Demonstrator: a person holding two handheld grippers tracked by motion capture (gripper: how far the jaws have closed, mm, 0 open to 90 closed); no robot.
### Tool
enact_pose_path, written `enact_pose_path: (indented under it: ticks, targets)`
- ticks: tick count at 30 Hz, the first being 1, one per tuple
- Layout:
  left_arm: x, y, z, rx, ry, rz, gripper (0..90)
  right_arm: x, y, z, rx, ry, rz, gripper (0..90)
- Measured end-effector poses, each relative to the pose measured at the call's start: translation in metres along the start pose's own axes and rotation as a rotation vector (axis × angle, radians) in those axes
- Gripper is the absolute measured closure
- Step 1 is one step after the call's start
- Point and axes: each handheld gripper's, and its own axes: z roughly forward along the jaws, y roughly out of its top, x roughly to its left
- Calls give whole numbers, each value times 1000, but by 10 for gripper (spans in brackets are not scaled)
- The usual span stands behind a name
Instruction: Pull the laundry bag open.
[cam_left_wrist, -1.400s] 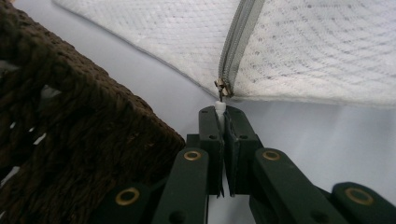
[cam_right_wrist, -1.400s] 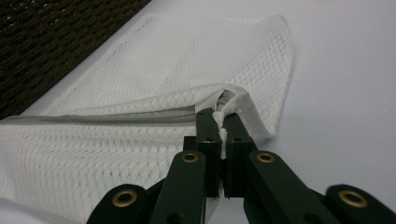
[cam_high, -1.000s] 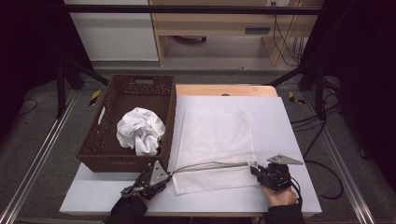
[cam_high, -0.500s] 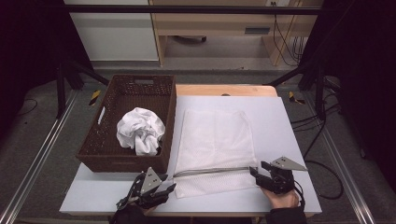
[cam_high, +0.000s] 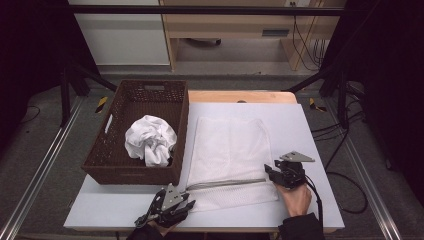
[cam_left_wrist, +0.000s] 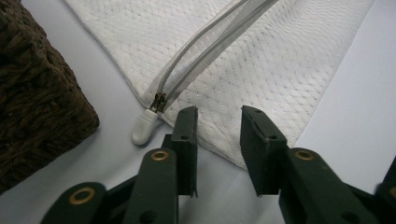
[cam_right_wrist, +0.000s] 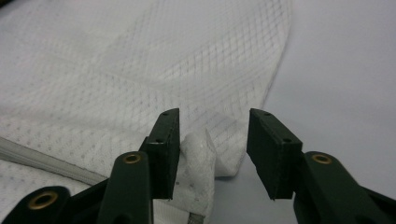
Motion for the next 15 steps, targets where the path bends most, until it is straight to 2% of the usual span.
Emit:
enact_pose_path:
  ticks: [3, 6, 10, 15]
  targets:
    - [0, 1, 2, 1, -3, 24, 763, 1, -2, 6, 47, 7, -6, 602]
    - [0, 3, 3, 2, -5, 49, 853, 5, -4, 8, 81, 5, -44, 672]
    - [2, 2, 3, -5, -15, 58, 870, 9, -5, 9, 93, 15, -34, 767]
    - [4, 3, 6, -17, -7, 68, 871, 4, -3, 12, 90, 24, -1, 856]
